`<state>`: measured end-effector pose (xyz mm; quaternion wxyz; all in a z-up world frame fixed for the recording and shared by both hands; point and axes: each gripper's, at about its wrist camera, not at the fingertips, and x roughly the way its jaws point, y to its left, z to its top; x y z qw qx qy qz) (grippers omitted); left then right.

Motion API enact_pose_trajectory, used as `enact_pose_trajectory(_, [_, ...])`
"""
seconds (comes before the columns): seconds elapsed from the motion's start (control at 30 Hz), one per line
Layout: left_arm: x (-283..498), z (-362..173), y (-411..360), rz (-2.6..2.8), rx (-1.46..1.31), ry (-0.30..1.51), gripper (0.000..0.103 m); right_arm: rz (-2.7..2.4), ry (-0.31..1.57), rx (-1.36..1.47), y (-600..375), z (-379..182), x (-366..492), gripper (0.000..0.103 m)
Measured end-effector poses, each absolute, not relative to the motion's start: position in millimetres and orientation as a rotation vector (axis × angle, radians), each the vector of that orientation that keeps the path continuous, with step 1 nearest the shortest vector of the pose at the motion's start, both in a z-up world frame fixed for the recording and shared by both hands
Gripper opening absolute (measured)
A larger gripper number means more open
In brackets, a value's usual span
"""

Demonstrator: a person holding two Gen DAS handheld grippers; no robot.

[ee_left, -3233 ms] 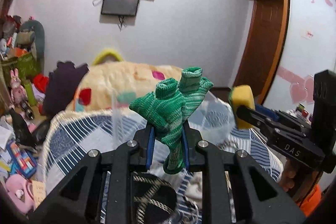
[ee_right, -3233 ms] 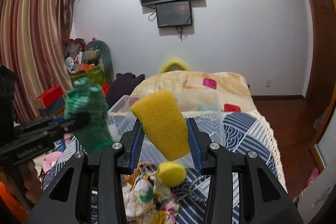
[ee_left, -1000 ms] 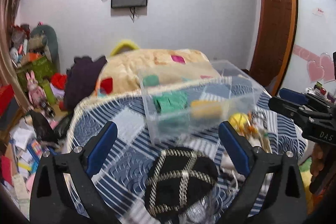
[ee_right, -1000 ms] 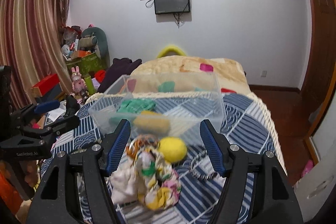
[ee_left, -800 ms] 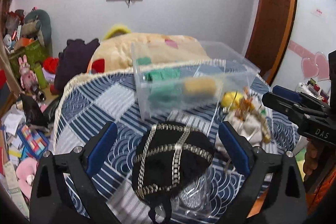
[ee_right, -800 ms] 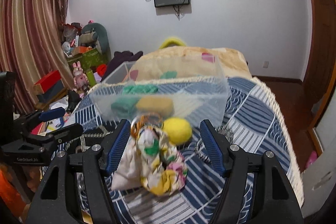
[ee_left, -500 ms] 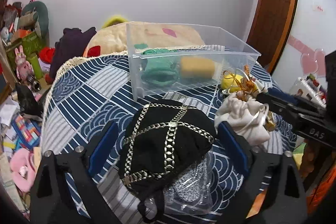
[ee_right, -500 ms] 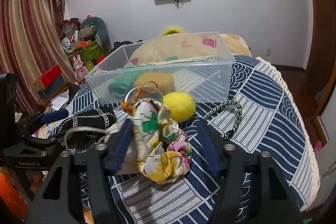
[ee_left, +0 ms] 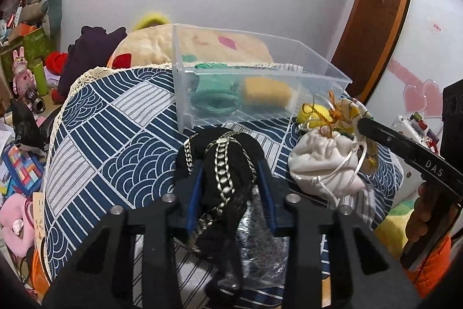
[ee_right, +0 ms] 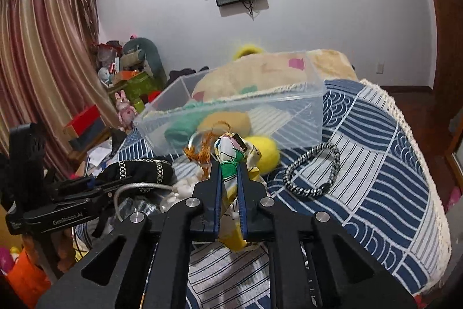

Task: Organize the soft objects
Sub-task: 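Grasp the black chain-trimmed cap with the left tool while the right tool grasps the floral cloth, then place the black cap into the clear box with the left tool while the right tool places the floral cloth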

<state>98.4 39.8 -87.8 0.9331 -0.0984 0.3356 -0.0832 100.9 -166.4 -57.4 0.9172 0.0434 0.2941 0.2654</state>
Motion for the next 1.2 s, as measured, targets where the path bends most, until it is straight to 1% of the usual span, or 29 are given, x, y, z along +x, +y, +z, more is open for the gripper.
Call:
enact_pose_trajectory(0.03, [98,-86,42,-0.170,-0.204,0.683,0.030,0.545,0.595,0.088,-167,-55,100,0.009])
enact_pose_trajectory(0.13, [95,-78,45,-0.157,-0.204,0.657,0.028,0.538,0.569,0.078,-168,-47,97,0.009])
enact_pose_trajectory(0.67, [91,-17,39,-0.161,-0.148,0.489,0.027,0.516,0.464,0.043,-166,-6,104,0.009])
enact_pose_trajectory(0.9, [108,11,35,-0.174,-0.130,0.417,0.027,0.506,0.413,0.024,-160,14,117,0.009])
enact_pose_trajectory(1.2, [146,18,36,-0.111,-0.085,0.378,0.027,0.491,0.403,-0.010,-145,24,144,0.009])
